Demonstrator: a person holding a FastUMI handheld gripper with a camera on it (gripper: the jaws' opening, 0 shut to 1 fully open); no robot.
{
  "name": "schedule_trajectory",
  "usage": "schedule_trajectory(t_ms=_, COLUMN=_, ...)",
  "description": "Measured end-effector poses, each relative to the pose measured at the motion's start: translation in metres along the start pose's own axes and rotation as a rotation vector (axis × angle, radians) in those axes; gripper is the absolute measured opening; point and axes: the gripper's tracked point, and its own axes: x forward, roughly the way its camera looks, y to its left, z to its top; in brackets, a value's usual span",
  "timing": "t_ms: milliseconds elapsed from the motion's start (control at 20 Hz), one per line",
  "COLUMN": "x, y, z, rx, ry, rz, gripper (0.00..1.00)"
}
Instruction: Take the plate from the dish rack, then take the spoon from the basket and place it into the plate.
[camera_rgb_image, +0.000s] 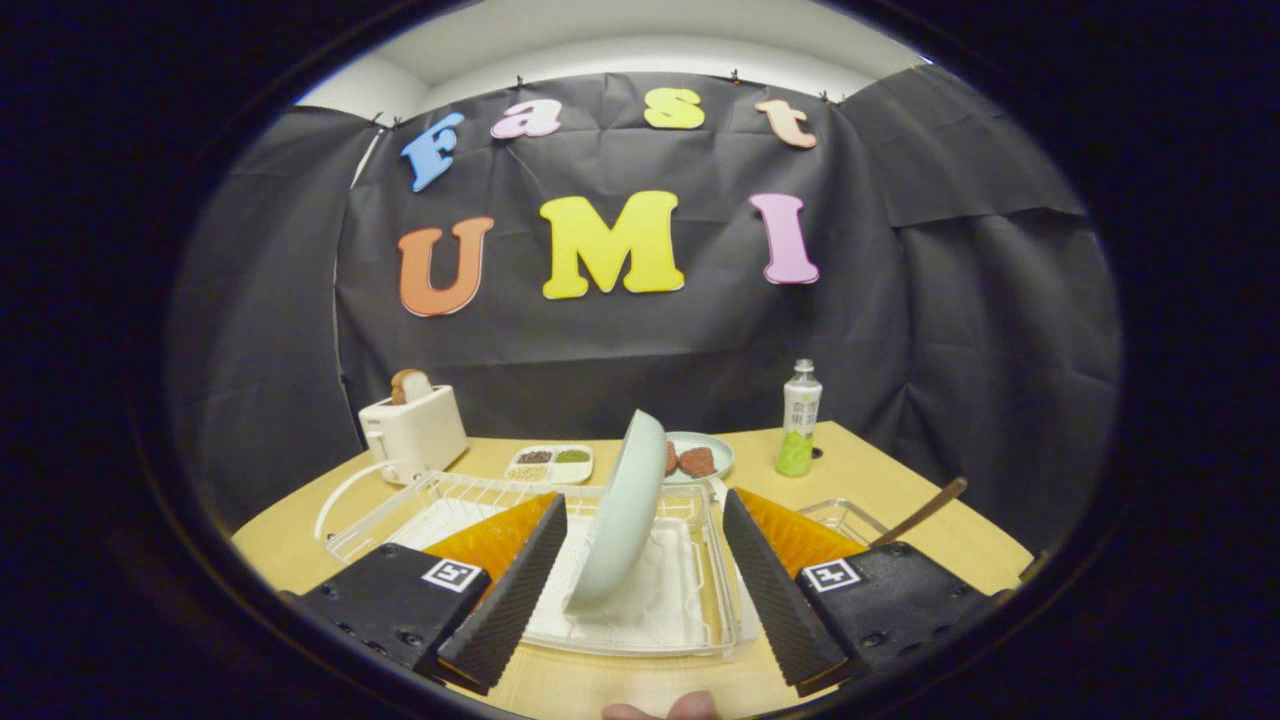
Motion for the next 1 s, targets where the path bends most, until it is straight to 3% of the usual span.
schedule_trajectory(t_ms=150, x=0.026, y=0.001, z=-0.001, rx=0.038, ry=0.039, rz=-0.001, gripper=1.0)
schedule_trajectory(t_ms=350, x=0.045, y=0.004, z=-0.01, rx=0.129, ry=0.099, rz=0.001, gripper=0.86)
schedule_trajectory(t_ms=550, x=0.042, y=0.009, z=-0.002, rx=0.131, ry=0.097, rz=-0.038, gripper=0.5)
schedule_trajectory(t_ms=600, x=0.041, y=0.006, z=0.001, rx=0.133, ry=0.093, rz=-0.067, gripper=0.46)
schedule_trajectory(t_ms=1000, x=0.032, y=-0.011, z=0.044, rx=0.005, ry=0.041, rz=-0.223, gripper=0.31)
